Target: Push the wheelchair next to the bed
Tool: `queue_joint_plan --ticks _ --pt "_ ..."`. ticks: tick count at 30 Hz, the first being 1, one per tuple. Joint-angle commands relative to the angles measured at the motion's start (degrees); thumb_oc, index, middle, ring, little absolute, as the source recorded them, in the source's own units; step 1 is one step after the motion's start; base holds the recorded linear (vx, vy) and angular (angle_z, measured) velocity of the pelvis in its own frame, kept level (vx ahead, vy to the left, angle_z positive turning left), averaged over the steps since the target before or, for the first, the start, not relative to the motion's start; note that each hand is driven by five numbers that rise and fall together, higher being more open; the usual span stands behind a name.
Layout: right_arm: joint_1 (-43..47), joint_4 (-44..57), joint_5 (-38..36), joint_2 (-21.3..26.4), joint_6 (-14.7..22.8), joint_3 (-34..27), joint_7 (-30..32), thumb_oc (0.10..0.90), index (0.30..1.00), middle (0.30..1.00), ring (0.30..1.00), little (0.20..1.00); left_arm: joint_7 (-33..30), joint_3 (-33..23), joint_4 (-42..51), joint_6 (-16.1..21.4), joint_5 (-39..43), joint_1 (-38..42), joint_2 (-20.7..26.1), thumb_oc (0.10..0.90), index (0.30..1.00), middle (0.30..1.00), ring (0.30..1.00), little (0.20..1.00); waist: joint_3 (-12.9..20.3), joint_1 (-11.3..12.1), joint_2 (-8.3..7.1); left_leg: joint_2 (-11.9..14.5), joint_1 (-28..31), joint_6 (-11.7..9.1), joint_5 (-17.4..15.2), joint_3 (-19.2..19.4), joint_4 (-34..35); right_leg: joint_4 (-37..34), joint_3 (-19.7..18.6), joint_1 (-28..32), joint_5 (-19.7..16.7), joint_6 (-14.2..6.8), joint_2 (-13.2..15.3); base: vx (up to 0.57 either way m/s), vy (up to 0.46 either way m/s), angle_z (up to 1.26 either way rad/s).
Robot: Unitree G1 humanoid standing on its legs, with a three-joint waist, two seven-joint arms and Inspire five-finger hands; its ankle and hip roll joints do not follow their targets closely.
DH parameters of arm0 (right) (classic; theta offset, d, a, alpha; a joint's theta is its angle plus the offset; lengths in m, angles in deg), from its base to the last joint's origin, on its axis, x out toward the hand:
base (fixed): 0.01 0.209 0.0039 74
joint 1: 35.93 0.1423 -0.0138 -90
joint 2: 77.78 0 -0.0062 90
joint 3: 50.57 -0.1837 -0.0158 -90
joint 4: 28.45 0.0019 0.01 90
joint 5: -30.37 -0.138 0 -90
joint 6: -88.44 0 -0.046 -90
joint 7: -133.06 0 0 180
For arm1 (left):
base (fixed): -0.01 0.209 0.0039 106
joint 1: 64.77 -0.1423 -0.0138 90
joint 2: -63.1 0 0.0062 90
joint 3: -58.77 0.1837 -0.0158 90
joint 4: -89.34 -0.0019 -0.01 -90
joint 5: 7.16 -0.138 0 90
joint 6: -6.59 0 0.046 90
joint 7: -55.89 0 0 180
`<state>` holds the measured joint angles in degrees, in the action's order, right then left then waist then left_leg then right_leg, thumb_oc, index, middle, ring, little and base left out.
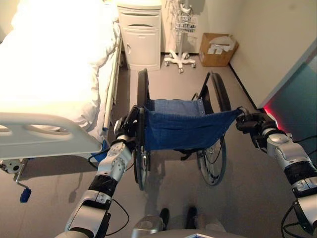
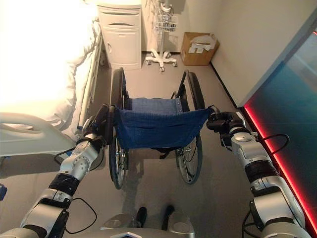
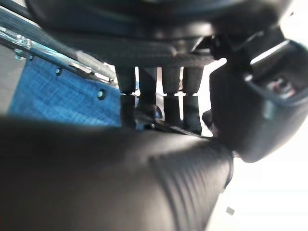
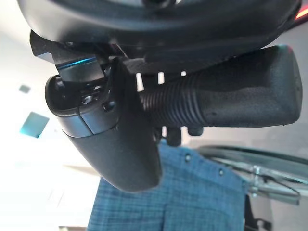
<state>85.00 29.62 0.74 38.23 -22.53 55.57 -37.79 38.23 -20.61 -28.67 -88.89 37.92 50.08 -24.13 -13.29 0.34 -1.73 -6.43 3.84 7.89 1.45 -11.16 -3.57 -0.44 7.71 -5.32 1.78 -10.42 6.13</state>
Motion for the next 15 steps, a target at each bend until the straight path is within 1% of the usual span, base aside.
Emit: queue_joint_plan --ticks 1,3,5,6,7,8,9,10,11,12,13,14,15 --pt "8.0 5.3 -4.4 -9.2 4.0 0.7 -4.9 0.4 0.3 0.3 0.3 0.3 0.1 7.3 2.4 -1.6 -2.4 -5.0 -3.2 0.4 0.3 0.3 0.3 0.3 -0.4 2.3 -3.33 -0.3 4.1 -2.3 -12.6 9.7 -6.8 3.2 -0.2 -3.4 -15.8 0.0 5.0 0.23 -0.223 0.35" --pt "8.7 5.0 -3.9 -9.5 3.4 0.8 -5.2 0.4 0.3 0.3 0.3 0.3 0.2 6.5 2.2 -1.2 -2.5 -5.8 -3.6 0.4 0.3 0.3 0.3 0.3 0.1 2.7 -3.47 -0.2 3.8 -2.5 -13.5 9.4 -8.8 4.1 -0.2 -1.9 -14.5 0.5 5.0 0.27 -0.287 0.46" --pt "9.8 4.0 -2.4 -9.8 2.2 1.2 -5.1 0.4 0.3 0.3 0.3 0.3 0.0 6.0 2.0 -1.4 -1.6 -6.2 -3.5 0.4 0.3 0.3 0.3 0.3 0.4 2.9 -3.23 1.1 4.2 -3.5 -14.8 9.8 -11.6 7.3 0.2 -1.1 -12.1 1.2 4.6 0.29 -0.297 0.6" --pt "10.1 3.7 -2.1 -9.8 1.9 1.4 -5.2 0.4 0.3 0.3 0.3 0.3 0.1 5.9 1.9 -1.3 -1.3 -6.4 -3.4 0.4 0.3 0.3 0.3 0.3 0.5 3.0 -3.17 1.7 4.8 -3.9 -15.2 10.1 -12.0 8.1 0.8 -0.9 -11.3 1.5 4.6 0.26 -0.237 0.6" --pt "10.4 3.4 -1.9 -9.8 1.5 1.8 -5.4 0.4 0.3 0.3 0.3 0.3 0.0 5.7 1.6 -1.2 -1.1 -6.7 -3.4 0.4 0.3 0.3 0.3 0.3 0.8 3.0 -3.03 2.9 5.8 -4.8 -15.0 10.3 -12.6 9.0 1.5 -0.5 -10.1 2.4 4.3 0.29 -0.233 0.56" --pt "10.6 3.4 -2.2 -9.6 0.9 2.2 -5.5 0.4 0.3 0.3 0.3 0.3 -0.3 5.6 1.3 -1.1 -0.8 -7.1 -3.5 0.4 0.3 0.3 0.3 0.3 1.3 2.7 -2.68 4.3 6.9 -6.1 -13.2 10.2 -13.1 9.4 2.0 0.2 -8.8 3.5 3.6 0.3 -0.244 0.58" --pt "10.6 3.5 -2.3 -9.5 0.6 2.4 -5.5 0.4 0.3 0.3 0.3 0.3 -0.6 5.5 1.2 -0.7 -0.6 -7.3 -3.5 0.4 0.3 0.3 0.3 0.3 1.6 2.6 -2.56 4.9 7.2 -6.6 -12.0 10.2 -13.5 9.4 2.1 0.4 -8.3 4.0 3.2 0.29 -0.254 0.56" --pt "10.7 3.8 -2.2 -9.5 -0.1 2.8 -5.1 0.4 0.3 0.3 0.3 0.3 -0.9 5.4 1.1 -0.2 0.0 -7.6 -3.6 0.4 0.3 0.3 0.3 0.3 2.2 2.3 -2.22 6.5 6.7 -8.4 -7.2 10.2 -16.3 9.0 2.6 1.7 -6.9 5.8 1.8 0.25 -0.276 0.45" --pt "10.6 3.9 -2.0 -9.3 -0.3 3.1 -5.1 0.4 0.3 0.3 0.3 0.3 -1.2 5.3 1.0 0.1 0.4 -7.6 -3.7 0.4 0.3 0.3 0.3 0.3 2.4 2.2 -2.38 7.4 5.5 -9.3 -4.5 10.8 -20.3 8.6 2.9 2.8 -6.1 7.1 1.0 0.21 -0.26 0.46" --pt "10.6 4.0 -2.0 -9.3 -0.3 3.3 -4.9 0.4 0.3 0.3 0.3 0.3 -1.2 5.2 0.9 0.1 0.5 -7.6 -3.8 0.4 0.3 0.3 0.3 0.3 2.3 2.2 -2.6 7.5 4.3 -9.5 -3.4 11.2 -22.9 8.4 3.2 3.6 -5.8 7.6 0.9 0.19 -0.268 0.4" --pt "10.6 4.2 -1.9 -9.2 -0.4 3.6 -4.6 0.4 0.3 0.3 0.3 0.3 -1.1 5.2 0.9 0.4 0.6 -7.4 -4.0 0.4 0.3 0.3 0.3 0.3 2.2 2.0 -2.99 7.8 1.4 -9.8 -2.2 12.5 -28.6 8.0 3.9 5.0 -5.0 8.8 0.5 0.16 -0.209 0.35" --pt "10.5 4.3 -1.7 -9.1 -0.4 3.7 -4.4 0.4 0.3 0.3 0.3 0.3 -1.1 5.3 0.8 0.7 0.5 -7.4 -4.1 0.4 0.3 0.3 0.3 0.3 2.0 2.0 -3.27 7.8 -0.1 -9.8 -2.0 13.6 -31.1 7.9 4.0 5.9 -4.6 9.3 0.4 0.2 -0.238 0.34" --pt "10.3 4.6 -1.7 -8.9 -0.5 3.6 -3.9 0.4 0.3 0.3 0.3 0.3 -1.0 5.5 1.0 0.9 0.5 -7.3 -4.2 0.4 0.3 0.3 0.3 0.3 1.7 1.9 -3.45 8.3 -2.5 -9.8 -1.9 14.7 -33.6 7.8 4.3 6.8 -4.1 9.9 0.2 0.18 -0.191 0.2"
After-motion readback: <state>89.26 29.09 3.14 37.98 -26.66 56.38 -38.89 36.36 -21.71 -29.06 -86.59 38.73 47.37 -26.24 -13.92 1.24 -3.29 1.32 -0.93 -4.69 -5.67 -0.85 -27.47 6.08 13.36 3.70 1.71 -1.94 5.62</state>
